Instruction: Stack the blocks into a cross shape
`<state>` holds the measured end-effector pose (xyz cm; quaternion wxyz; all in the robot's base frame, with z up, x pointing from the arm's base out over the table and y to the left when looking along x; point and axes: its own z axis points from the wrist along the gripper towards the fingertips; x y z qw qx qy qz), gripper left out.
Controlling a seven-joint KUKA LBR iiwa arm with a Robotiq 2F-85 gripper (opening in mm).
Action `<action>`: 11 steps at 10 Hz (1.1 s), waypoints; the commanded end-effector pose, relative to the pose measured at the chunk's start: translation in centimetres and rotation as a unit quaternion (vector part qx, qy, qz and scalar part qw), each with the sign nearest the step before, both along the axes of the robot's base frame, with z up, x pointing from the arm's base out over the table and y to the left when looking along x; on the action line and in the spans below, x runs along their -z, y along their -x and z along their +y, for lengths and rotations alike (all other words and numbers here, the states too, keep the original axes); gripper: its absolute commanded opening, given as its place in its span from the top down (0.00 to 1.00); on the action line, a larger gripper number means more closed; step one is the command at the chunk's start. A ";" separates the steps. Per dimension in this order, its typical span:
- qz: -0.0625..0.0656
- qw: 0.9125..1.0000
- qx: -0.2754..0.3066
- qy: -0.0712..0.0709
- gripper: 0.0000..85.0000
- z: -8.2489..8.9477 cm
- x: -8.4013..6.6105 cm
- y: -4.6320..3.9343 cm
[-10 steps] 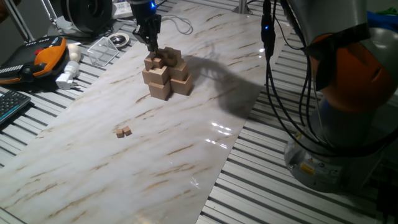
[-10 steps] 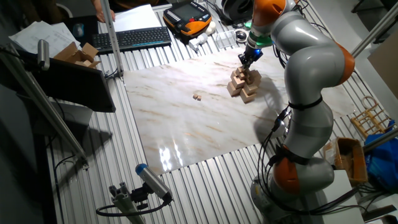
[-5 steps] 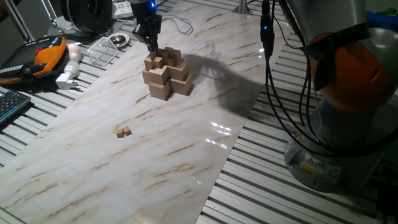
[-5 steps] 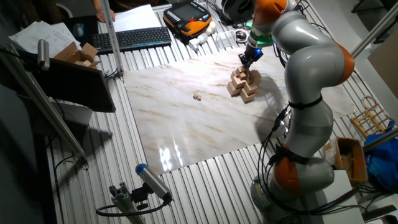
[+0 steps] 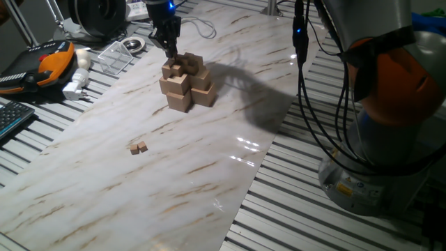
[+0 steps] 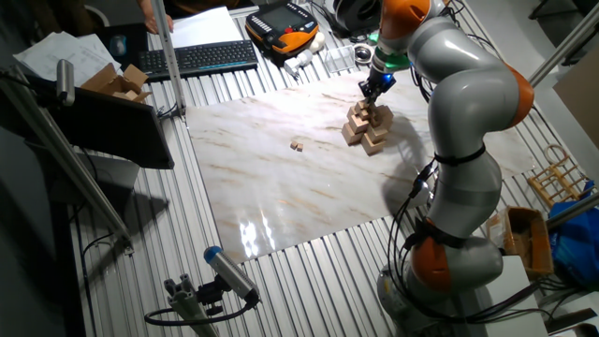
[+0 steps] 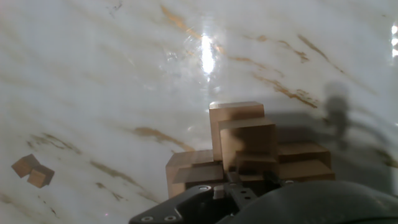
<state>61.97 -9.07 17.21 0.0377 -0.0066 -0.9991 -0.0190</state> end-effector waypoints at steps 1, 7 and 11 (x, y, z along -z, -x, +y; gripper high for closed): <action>0.001 1.000 0.000 0.000 1.00 0.0 0.0 0.00; -0.002 1.000 0.005 0.002 1.00 0.1 0.0 0.18; -0.001 1.000 0.005 0.001 1.00 -0.1 0.1 0.27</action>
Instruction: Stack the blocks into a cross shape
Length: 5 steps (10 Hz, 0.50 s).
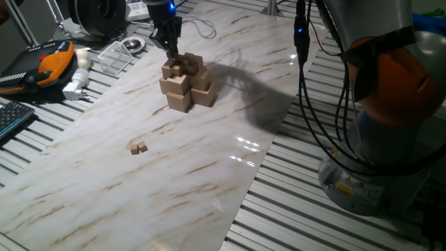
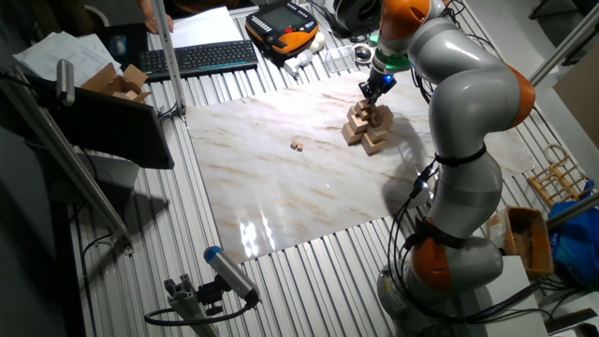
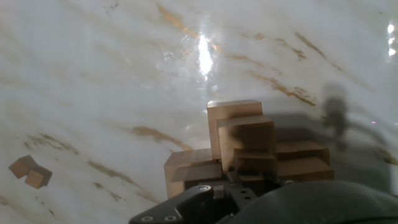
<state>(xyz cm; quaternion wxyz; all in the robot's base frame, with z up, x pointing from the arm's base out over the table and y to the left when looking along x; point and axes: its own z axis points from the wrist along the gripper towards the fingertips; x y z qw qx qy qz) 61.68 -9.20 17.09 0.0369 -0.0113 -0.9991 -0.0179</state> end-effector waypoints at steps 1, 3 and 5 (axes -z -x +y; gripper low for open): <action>0.000 1.000 0.000 0.000 1.00 0.0 0.0 0.03; 0.000 1.000 0.000 0.000 0.80 0.0 0.2 0.12; 0.001 1.000 -0.001 0.000 0.80 -0.1 0.1 0.24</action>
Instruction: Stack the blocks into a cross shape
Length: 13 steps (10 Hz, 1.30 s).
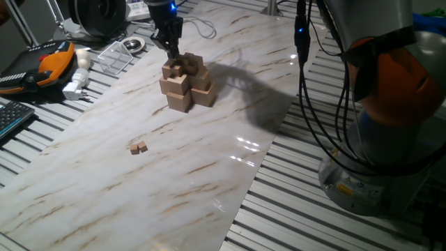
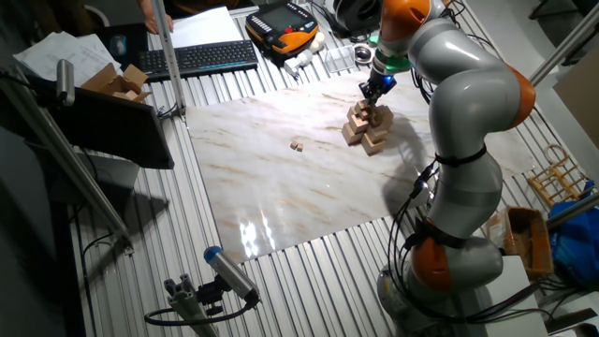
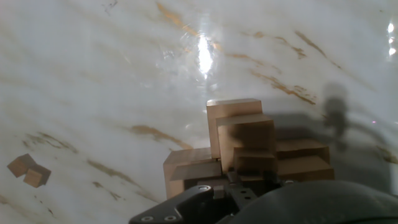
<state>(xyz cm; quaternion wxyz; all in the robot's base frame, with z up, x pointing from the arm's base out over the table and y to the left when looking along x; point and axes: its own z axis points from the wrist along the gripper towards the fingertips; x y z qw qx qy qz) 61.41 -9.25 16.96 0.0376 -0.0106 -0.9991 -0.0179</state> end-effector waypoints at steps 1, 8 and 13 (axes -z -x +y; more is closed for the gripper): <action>0.001 1.000 0.000 0.000 0.80 0.0 0.0 0.06; -0.001 1.000 0.000 -0.001 0.80 0.1 0.0 0.16; -0.002 1.000 -0.001 0.002 0.60 0.1 -0.2 0.10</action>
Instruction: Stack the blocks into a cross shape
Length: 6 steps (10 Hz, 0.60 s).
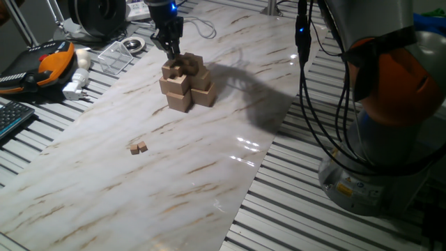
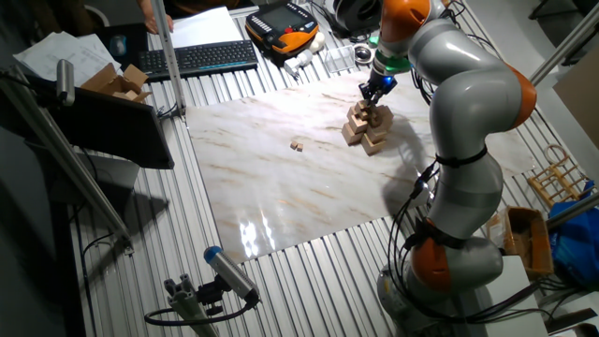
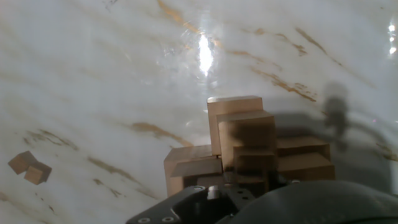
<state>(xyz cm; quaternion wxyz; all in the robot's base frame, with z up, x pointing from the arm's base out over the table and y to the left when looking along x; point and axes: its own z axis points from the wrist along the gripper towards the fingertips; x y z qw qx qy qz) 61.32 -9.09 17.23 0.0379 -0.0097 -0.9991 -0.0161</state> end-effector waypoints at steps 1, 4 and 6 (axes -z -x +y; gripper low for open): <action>0.005 1.000 -0.001 -0.001 0.60 0.2 -0.3 -0.10; 0.011 1.000 0.014 0.003 0.60 2.3 -1.8 -0.11; 0.014 0.999 0.031 0.003 0.60 4.1 -2.1 0.17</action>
